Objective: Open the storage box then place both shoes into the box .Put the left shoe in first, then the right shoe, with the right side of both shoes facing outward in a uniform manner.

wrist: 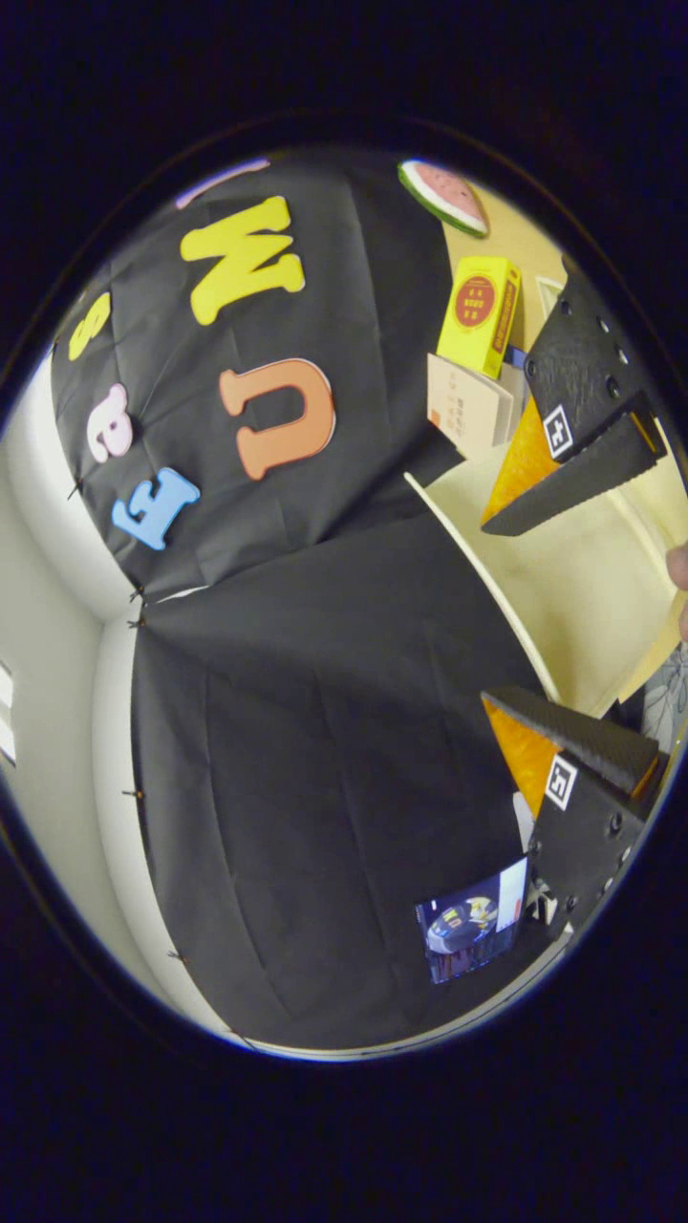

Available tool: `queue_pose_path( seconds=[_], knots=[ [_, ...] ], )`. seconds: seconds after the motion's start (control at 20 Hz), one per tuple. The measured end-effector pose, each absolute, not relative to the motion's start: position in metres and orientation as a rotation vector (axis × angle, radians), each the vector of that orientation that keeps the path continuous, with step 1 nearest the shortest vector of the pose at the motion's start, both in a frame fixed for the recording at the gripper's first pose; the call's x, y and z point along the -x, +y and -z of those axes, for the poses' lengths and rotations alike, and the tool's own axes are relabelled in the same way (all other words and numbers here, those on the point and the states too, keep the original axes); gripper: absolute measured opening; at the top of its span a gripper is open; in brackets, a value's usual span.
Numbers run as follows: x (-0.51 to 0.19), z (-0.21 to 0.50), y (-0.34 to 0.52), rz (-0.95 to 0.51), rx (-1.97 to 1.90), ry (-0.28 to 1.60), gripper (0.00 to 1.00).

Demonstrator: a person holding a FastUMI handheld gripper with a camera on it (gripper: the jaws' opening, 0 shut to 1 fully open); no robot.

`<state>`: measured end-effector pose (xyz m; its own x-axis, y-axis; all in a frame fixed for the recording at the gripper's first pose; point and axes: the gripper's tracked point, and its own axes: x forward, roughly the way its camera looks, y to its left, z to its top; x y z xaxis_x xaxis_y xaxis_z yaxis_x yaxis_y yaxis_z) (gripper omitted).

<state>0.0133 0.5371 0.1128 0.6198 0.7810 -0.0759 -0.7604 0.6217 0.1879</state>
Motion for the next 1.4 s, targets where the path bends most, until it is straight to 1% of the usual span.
queue_pose_path(
  seconds=[0.05, 0.2, 0.3, 0.6, 0.85, 1.05, 1.25, 1.4],
  knots=[
    [-0.012, -0.113, 0.539, -0.889, -0.131, 0.137, 0.94],
    [-0.007, -0.111, 0.533, -0.877, -0.130, 0.136, 0.94],
    [-0.011, -0.112, 0.519, -0.842, -0.125, 0.120, 0.95],
    [-0.030, -0.109, 0.435, -0.657, -0.109, 0.060, 0.95],
    [-0.042, -0.097, 0.329, -0.505, -0.057, 0.048, 0.95],
    [-0.045, -0.077, 0.223, -0.373, -0.042, 0.061, 0.95],
    [-0.056, -0.048, 0.120, -0.234, 0.000, 0.142, 0.95],
    [-0.065, -0.016, 0.067, -0.157, 0.031, 0.258, 0.95]
  ],
)
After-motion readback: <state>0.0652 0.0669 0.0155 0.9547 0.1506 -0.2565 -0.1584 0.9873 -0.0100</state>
